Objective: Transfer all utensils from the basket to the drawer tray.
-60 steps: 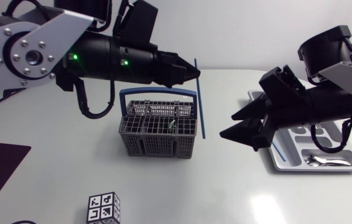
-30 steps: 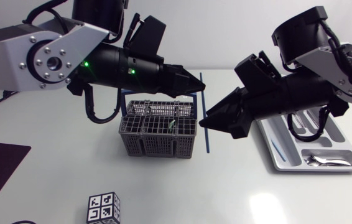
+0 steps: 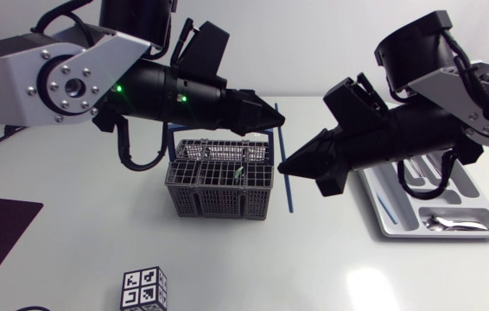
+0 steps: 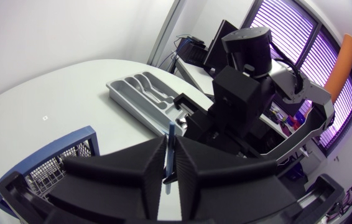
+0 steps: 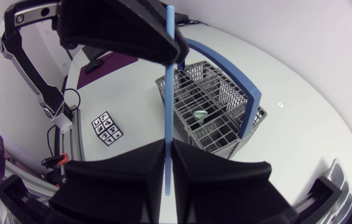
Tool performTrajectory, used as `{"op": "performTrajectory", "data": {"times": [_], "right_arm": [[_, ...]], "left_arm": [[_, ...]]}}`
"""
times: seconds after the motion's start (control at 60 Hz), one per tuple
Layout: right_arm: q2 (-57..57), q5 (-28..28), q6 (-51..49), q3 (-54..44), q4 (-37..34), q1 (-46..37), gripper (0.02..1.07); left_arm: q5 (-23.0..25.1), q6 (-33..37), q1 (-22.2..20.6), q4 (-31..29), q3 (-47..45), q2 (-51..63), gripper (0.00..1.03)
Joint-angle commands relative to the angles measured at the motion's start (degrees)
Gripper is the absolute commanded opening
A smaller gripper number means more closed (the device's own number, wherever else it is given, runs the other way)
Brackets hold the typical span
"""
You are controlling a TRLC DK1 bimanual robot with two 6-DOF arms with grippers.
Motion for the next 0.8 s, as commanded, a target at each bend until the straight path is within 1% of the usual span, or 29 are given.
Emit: {"op": "performTrajectory", "data": {"times": [0.0, 0.067, 0.117, 0.283, 0.317, 0.383, 0.417, 0.483, 0.55, 0.65, 0.7, 0.783], "right_arm": [[-0.55, -0.35, 0.46, -2.34, -0.99, 0.65, 0.08], [-1.08, -0.26, -0.42, -3.31, -1.78, 0.30, 0.08], [-1.43, -0.17, -1.03, -4.19, -2.13, -0.94, 0.08], [-2.05, -0.26, -3.93, -6.03, -3.98, -8.58, 0.08], [-1.96, -0.17, -4.90, -6.21, -4.42, -10.95, 0.08], [-1.43, -0.08, -6.30, -6.38, -4.68, -16.67, 0.08], [-0.47, 0.09, -7.18, -6.12, -5.12, -20.18, 0.08], [1.47, 0.53, -8.41, -5.51, -5.38, -25.46, 0.08], [4.54, 2.29, -9.73, -4.54, -5.38, -30.91, 0.08], [8.76, 5.28, -10.79, -2.78, -5.03, -36.44, 0.08], [10.26, 7.30, -10.87, -2.43, -4.51, -37.85, 0.08], [13.60, 8.80, -10.79, -1.37, -3.71, -40.31, 0.08]], "left_arm": [[0.41, -1.46, 1.34, 0.54, 2.32, -0.87, 0.37], [0.32, -1.81, 2.39, 1.25, 3.03, -1.83, 0.52], [0.32, -2.42, 3.80, 1.60, 3.55, -2.54, 0.57], [-1.08, -2.33, 6.70, 1.86, 4.26, -3.33, 0.59], [-2.23, -2.16, 7.67, 1.42, 4.43, -3.24, 0.59], [-2.84, -0.66, 7.93, 0.19, 4.35, -3.15, 0.59], [-5.92, 1.80, 7.67, -1.92, 4.43, -3.15, 0.59], [-8.03, 4.26, 7.14, -3.76, 4.35, -3.06, 0.59], [-12.60, 8.04, 5.47, -6.23, 3.91, -2.89, 0.59], [-17.17, 11.38, 3.71, -9.04, 3.73, -1.75, 0.59], [-18.93, 12.52, 3.01, -10.53, 3.82, -0.95, 0.59], [-22.18, 14.28, 1.34, -12.29, 3.73, 0.01, 0.59]]}}
